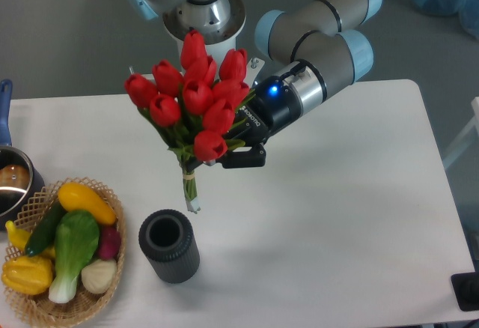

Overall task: Insert the flowers into the vase
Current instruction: 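Lower the tulip stems into the black vase opening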

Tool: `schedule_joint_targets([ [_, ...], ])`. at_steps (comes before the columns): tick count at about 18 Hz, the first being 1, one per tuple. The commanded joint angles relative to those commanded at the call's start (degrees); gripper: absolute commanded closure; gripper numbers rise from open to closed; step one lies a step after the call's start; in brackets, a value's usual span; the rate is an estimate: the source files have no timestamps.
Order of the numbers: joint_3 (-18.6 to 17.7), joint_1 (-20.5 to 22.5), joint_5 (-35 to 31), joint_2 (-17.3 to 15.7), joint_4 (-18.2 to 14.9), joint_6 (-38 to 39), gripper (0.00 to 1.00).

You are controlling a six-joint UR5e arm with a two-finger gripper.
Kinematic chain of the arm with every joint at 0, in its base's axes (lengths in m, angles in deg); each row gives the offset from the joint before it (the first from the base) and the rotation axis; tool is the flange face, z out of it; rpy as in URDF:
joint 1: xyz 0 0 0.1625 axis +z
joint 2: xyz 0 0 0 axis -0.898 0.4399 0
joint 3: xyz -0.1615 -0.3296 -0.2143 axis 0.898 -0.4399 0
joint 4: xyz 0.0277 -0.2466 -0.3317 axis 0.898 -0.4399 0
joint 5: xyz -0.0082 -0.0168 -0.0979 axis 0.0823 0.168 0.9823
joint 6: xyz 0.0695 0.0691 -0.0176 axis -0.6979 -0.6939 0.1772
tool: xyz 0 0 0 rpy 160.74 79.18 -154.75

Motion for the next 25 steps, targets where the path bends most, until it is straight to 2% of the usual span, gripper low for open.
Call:
schedule_joint_targets([
  [5, 0.26, -1.31, -0.44, 1.4, -0.09, 0.0, 0.97],
  [14, 3.6, -3.25, -0.62, 5.89, 0.0, -0.09, 0.97],
  [25, 2.81, -4.92, -1.84, 6.59, -0.09, -0.09, 0.97],
])
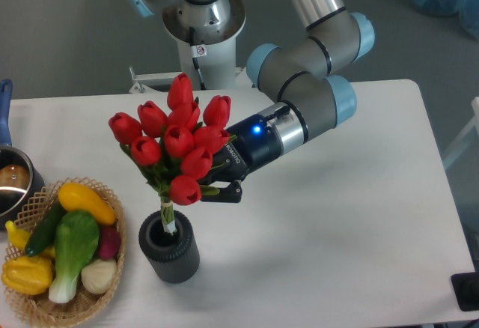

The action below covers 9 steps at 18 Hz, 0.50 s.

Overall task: Insert the flowers into the vase
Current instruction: 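Lower the tulip stems into the black vase opening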

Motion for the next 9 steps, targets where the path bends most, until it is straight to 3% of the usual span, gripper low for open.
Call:
schedule_joint_targets([
  [9, -0.27, -0.79, -1.15, 0.79, 0.09, 0.0, 0.96],
])
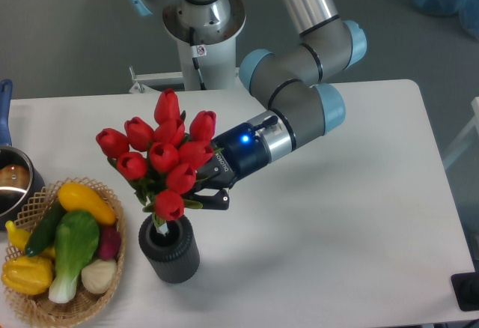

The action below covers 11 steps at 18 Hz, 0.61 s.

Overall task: Insert the flowers into the vase
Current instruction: 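Lower the tulip stems into the black vase opening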

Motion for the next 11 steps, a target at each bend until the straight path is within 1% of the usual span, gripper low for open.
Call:
schedule_joint_targets([
  [2, 0.09, 0.0, -0.18, 0.79, 0.0, 0.0, 0.96],
  [11, -1.05, -0.09, -0.18, 2.02, 0.0, 0.0, 0.96],
])
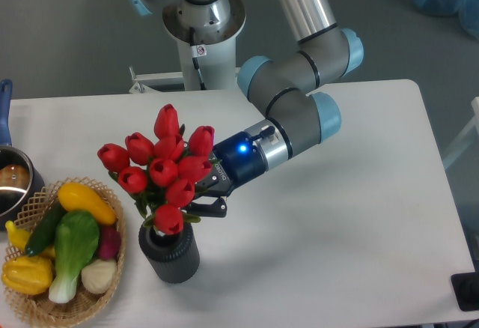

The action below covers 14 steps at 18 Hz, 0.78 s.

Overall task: Insert the flowers into the vase
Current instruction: 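Lower the tulip stems into the black vase opening, then push the tulips further down into the vase, adjusting position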

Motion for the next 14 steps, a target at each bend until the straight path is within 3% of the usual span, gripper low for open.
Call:
schedule_joint_targets([
  [14, -0.09, -0.53, -0.35, 2.99, 0.0, -3.78, 0.96],
])
